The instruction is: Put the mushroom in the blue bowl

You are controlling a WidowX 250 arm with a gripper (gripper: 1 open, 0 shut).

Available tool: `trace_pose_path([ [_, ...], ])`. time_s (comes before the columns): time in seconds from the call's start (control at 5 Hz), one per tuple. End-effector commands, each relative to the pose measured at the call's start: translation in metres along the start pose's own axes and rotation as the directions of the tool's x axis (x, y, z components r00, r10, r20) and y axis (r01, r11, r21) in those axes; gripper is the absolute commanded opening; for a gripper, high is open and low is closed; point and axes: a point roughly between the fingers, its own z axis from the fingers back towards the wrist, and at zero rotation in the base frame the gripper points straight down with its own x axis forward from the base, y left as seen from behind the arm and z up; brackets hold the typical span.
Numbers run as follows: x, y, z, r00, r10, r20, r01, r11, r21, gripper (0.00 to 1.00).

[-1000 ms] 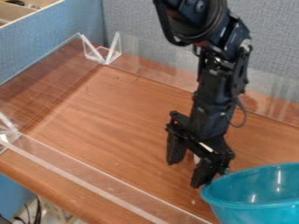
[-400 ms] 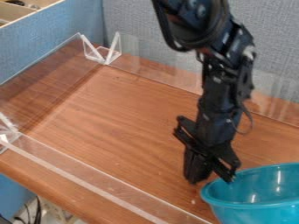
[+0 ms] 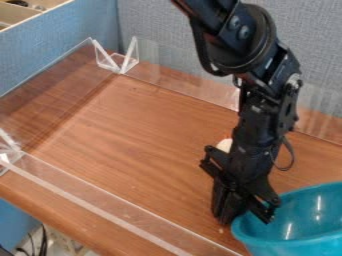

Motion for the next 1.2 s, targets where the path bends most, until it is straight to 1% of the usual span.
trace_pose_path([
  [0.0,0.001,-0.007,0.034,0.996,0.047,0.078,-0.047,0.999,-0.004,1.00],
  [0.2,0.005,-0.008,0.042,0.996,0.024,0.089,-0.025,1.000,0.008,1.00],
  [0.4,0.010,-0.007,0.046,0.995,-0.005,0.095,0.003,1.000,0.023,1.00],
  [0.6,0.007,-0.006,0.049,0.992,0.080,0.099,-0.081,0.997,0.014,1.00],
  [0.8,0.004,-0.004,0.051,0.981,0.163,0.101,-0.164,0.986,0.004,1.00],
  [1.0,0.007,0.000,0.055,0.985,0.138,0.102,-0.140,0.990,0.013,1.00],
])
